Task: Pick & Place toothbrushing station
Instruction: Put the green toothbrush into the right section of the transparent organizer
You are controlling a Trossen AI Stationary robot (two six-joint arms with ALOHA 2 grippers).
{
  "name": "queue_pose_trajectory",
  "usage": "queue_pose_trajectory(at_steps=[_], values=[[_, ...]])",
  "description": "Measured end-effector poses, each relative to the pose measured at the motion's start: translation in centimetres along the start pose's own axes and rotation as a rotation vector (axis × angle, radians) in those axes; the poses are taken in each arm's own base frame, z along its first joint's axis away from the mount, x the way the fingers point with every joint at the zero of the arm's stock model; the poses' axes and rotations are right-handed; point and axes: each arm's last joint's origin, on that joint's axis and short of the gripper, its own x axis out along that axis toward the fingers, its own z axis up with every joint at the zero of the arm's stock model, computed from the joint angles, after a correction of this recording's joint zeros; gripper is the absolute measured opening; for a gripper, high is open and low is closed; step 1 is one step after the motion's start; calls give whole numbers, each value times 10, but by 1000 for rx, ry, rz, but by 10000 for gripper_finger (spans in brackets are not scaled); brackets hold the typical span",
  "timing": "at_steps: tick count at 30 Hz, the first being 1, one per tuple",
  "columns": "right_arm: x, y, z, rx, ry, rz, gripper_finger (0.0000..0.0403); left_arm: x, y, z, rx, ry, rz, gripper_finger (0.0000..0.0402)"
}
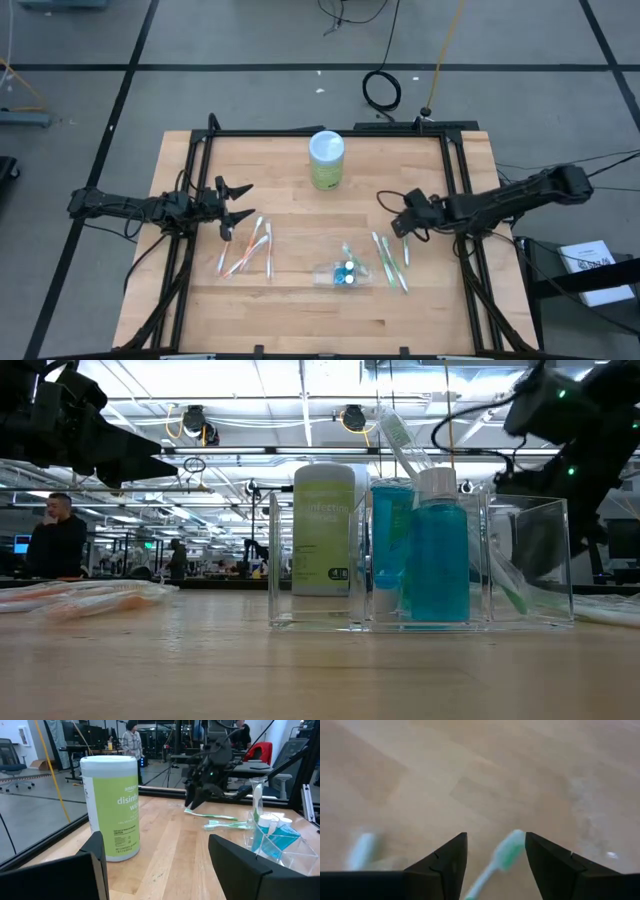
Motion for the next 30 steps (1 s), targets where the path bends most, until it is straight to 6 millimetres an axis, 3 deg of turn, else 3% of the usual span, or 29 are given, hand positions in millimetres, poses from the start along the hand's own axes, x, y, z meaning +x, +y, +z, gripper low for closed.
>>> queue_pose_trajectory(at_steps=[16,30], values=[[19,2,-2,1,80,-52,161,0,0,0,0,0,0,225],[22,6,-2,-46,92,-27,78,0,0,0,0,0,0,225]])
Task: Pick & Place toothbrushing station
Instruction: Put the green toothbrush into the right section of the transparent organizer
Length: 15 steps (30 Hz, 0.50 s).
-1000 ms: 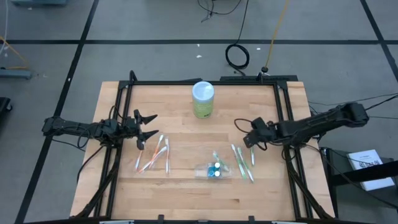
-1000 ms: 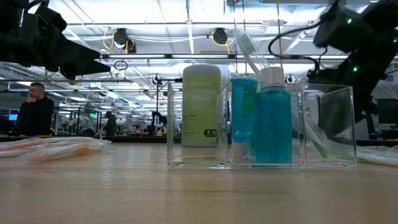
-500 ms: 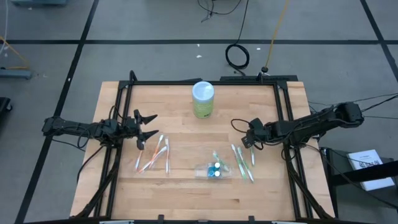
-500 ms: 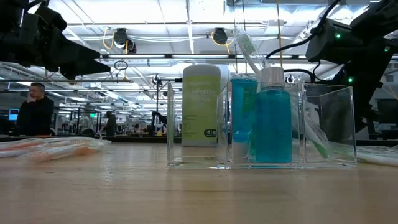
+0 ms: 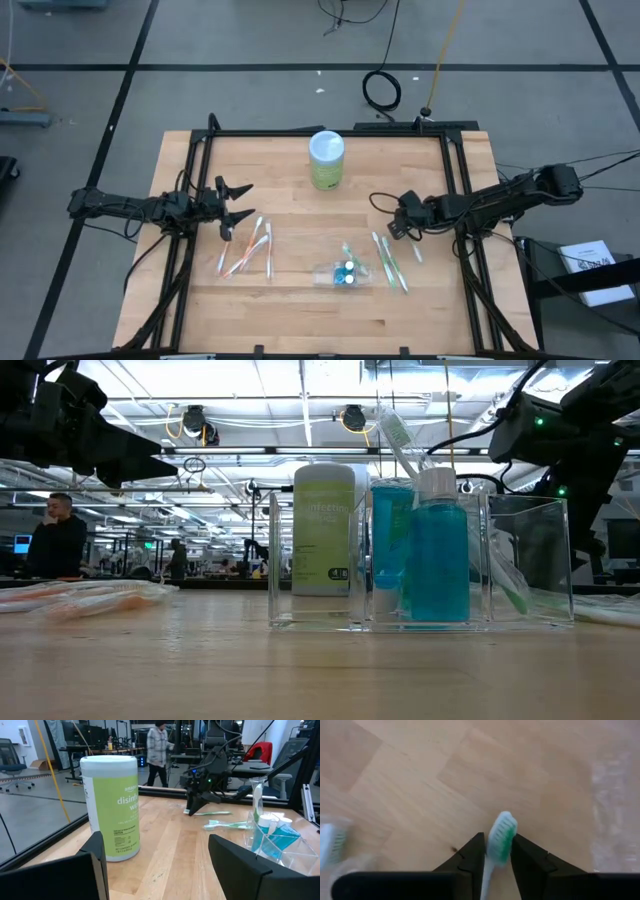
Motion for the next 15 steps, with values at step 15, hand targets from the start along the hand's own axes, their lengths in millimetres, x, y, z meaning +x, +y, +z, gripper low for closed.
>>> queue_pose_trajectory(at_steps=[15], values=[[-2,19,12,-175,-141,177,45,0,0,0,0,0,0,225]])
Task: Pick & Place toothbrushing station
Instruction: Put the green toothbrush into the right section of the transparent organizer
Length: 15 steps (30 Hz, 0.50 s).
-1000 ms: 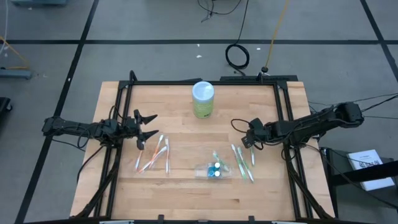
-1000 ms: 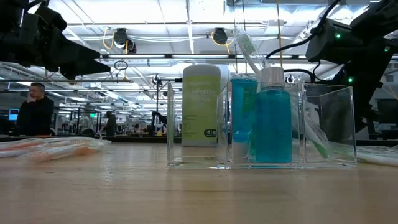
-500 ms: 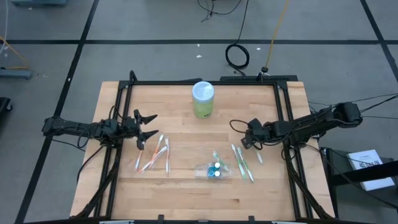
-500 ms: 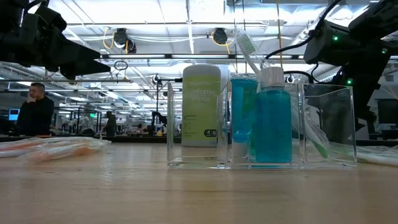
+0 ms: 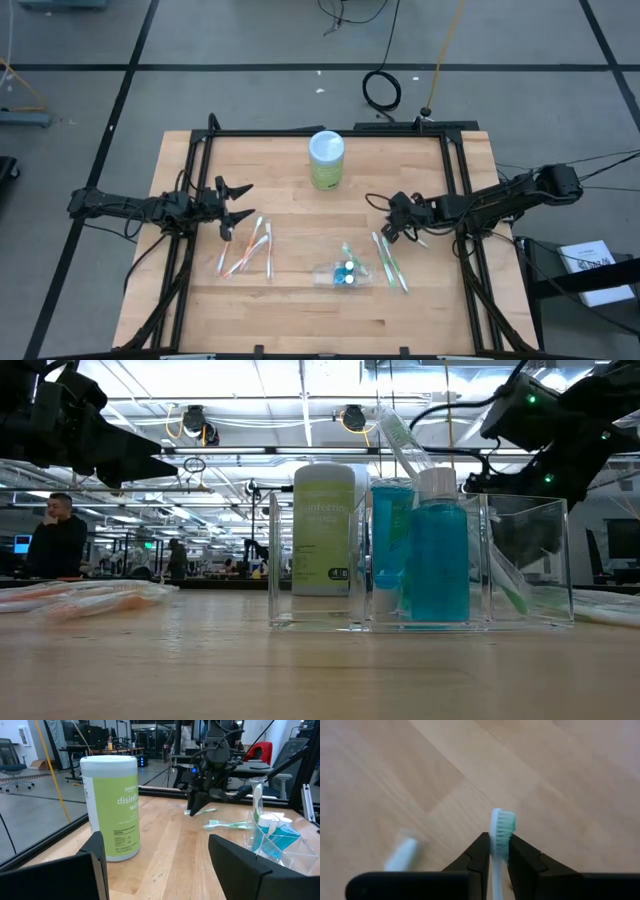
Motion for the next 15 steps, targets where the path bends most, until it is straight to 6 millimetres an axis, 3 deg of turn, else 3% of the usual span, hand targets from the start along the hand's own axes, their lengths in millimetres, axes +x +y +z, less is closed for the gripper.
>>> queue_pose_trajectory(at_steps=[15], values=[[-23,10,14,-128,-168,153,45,0,0,0,0,0,0,225]])
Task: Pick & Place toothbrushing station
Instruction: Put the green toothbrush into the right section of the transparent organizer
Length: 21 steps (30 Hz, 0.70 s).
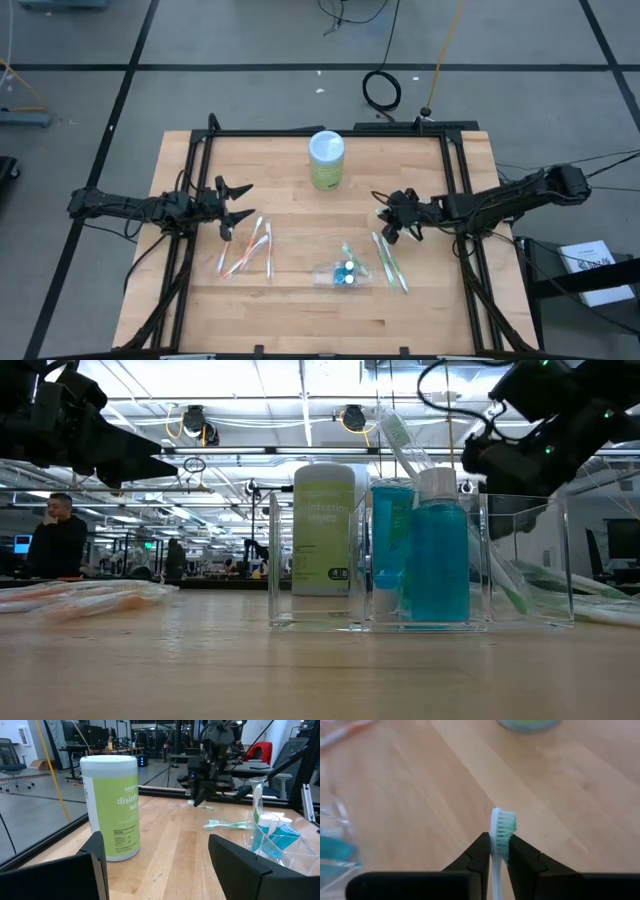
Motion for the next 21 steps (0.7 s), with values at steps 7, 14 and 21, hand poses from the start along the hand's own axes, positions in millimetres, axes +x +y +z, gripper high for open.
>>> queue_pose_trajectory(at_steps=[7,14,21], values=[[-29,1,14,-61,-128,115,45,0,0,0,0,0,0,225],[-61,-4,25,-159,-285,204,45,0,0,0,0,0,0,225],[-68,-3,8,-211,-290,272,39,0,0,0,0,0,0,225]])
